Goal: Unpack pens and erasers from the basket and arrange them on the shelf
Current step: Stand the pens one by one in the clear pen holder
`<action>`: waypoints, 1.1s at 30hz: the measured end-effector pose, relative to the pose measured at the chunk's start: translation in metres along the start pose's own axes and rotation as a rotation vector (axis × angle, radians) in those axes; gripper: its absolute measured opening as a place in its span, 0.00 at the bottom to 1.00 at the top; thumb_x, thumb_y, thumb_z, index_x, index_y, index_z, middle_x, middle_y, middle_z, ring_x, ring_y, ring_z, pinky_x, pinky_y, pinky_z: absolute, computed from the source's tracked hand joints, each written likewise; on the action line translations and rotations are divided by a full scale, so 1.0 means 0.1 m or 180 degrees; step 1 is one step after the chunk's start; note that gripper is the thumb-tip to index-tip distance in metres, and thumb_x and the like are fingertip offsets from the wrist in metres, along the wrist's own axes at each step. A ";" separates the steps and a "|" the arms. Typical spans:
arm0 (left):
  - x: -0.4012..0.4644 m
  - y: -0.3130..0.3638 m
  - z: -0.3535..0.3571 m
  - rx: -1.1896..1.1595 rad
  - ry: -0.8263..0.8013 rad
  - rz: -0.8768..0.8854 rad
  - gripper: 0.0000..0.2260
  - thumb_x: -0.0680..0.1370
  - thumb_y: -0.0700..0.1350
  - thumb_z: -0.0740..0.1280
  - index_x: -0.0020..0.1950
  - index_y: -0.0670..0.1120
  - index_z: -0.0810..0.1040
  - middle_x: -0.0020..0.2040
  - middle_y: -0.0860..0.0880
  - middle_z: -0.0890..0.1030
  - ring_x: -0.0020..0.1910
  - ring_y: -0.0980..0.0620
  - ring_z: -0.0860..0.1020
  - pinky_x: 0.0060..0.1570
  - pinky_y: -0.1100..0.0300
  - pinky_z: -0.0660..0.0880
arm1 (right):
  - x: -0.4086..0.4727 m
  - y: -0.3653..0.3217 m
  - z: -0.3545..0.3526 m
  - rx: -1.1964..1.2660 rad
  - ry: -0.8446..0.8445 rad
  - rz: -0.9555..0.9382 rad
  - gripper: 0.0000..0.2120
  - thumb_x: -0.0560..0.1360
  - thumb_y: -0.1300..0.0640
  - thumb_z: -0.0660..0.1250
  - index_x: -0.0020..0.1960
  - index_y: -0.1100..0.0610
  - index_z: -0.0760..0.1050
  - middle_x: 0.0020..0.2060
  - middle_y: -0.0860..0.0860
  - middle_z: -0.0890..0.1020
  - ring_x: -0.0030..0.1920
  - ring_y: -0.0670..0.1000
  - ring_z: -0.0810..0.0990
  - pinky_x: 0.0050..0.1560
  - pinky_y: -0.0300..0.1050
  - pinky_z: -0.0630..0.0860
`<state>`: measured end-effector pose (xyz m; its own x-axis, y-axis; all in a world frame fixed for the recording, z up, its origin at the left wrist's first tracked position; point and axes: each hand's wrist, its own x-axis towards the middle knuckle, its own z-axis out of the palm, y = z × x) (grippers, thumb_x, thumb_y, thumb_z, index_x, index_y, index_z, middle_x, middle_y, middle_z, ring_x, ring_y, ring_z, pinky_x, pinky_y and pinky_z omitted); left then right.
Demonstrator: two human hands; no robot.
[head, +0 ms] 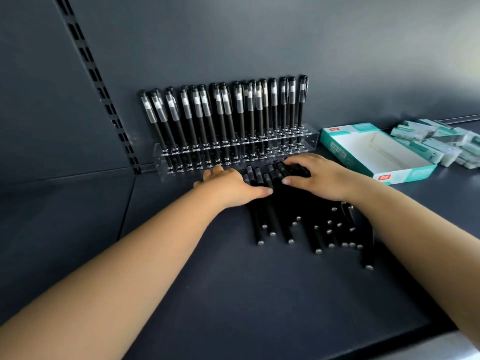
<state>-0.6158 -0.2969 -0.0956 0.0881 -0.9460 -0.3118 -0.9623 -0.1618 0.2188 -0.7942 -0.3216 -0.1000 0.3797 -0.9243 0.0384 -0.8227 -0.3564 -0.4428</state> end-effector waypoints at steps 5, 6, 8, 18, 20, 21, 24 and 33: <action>-0.05 -0.10 -0.12 -0.0141 0.0048 0.0265 0.25 0.73 0.59 0.66 0.55 0.37 0.74 0.53 0.43 0.78 0.50 0.45 0.76 0.44 0.59 0.68 | 0.01 0.01 -0.01 -0.0004 -0.0091 -0.0027 0.27 0.73 0.46 0.65 0.70 0.52 0.64 0.69 0.53 0.65 0.70 0.51 0.62 0.68 0.42 0.57; -0.08 -0.11 -0.12 -0.0126 0.0097 0.0281 0.23 0.73 0.58 0.66 0.48 0.36 0.74 0.45 0.43 0.77 0.43 0.46 0.76 0.39 0.59 0.67 | 0.00 0.01 -0.01 -0.0003 -0.0105 -0.0025 0.27 0.73 0.46 0.65 0.70 0.52 0.64 0.70 0.53 0.65 0.70 0.51 0.62 0.68 0.42 0.57; -0.11 -0.14 -0.12 -0.0253 0.0165 0.0271 0.20 0.74 0.57 0.66 0.34 0.42 0.71 0.33 0.46 0.70 0.31 0.51 0.69 0.31 0.60 0.63 | 0.00 0.00 -0.02 -0.0022 -0.0127 -0.0033 0.28 0.74 0.45 0.64 0.70 0.52 0.63 0.70 0.53 0.65 0.70 0.51 0.61 0.68 0.42 0.57; -0.34 -0.31 -0.35 -0.3829 -0.0186 0.0461 0.10 0.75 0.50 0.65 0.42 0.43 0.75 0.37 0.49 0.79 0.34 0.55 0.79 0.31 0.61 0.74 | -0.05 -0.02 -0.04 0.0048 0.0135 -0.0020 0.27 0.71 0.46 0.68 0.66 0.53 0.69 0.66 0.51 0.71 0.66 0.50 0.68 0.63 0.40 0.62; -0.43 -0.31 -0.35 -0.4179 -0.0337 0.0534 0.10 0.75 0.49 0.64 0.43 0.42 0.73 0.34 0.48 0.81 0.32 0.53 0.81 0.26 0.63 0.74 | -0.04 -0.03 -0.03 0.0008 0.0155 0.0012 0.25 0.70 0.46 0.69 0.64 0.54 0.72 0.63 0.52 0.74 0.63 0.51 0.71 0.60 0.39 0.64; -0.46 -0.30 -0.34 -0.4293 -0.0400 0.0564 0.09 0.75 0.48 0.64 0.43 0.42 0.73 0.31 0.48 0.81 0.30 0.53 0.81 0.25 0.64 0.74 | -0.04 -0.04 -0.02 -0.0054 0.0180 -0.0004 0.25 0.70 0.46 0.69 0.63 0.55 0.73 0.62 0.53 0.75 0.62 0.51 0.72 0.61 0.40 0.65; -0.54 -0.29 -0.30 -0.4522 -0.0338 0.0721 0.07 0.76 0.45 0.64 0.41 0.42 0.74 0.27 0.50 0.79 0.25 0.56 0.77 0.23 0.67 0.72 | -0.03 -0.19 -0.07 0.0265 0.0659 -0.0182 0.15 0.71 0.46 0.68 0.50 0.57 0.79 0.52 0.53 0.80 0.55 0.51 0.76 0.56 0.41 0.70; -0.60 -0.33 -0.28 -0.4162 0.0458 0.1508 0.06 0.77 0.44 0.62 0.42 0.46 0.76 0.28 0.53 0.79 0.28 0.58 0.75 0.32 0.65 0.72 | -0.14 -0.99 -0.20 0.3423 0.0186 -0.0301 0.05 0.73 0.55 0.66 0.41 0.53 0.79 0.33 0.45 0.81 0.39 0.43 0.80 0.49 0.41 0.74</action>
<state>-0.5824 -0.2431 -0.0584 -0.0718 -0.9911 0.1124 0.0196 0.1113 0.9936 -0.7261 -0.2764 -0.0385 0.3780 -0.9146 0.1437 0.0221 -0.1463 -0.9890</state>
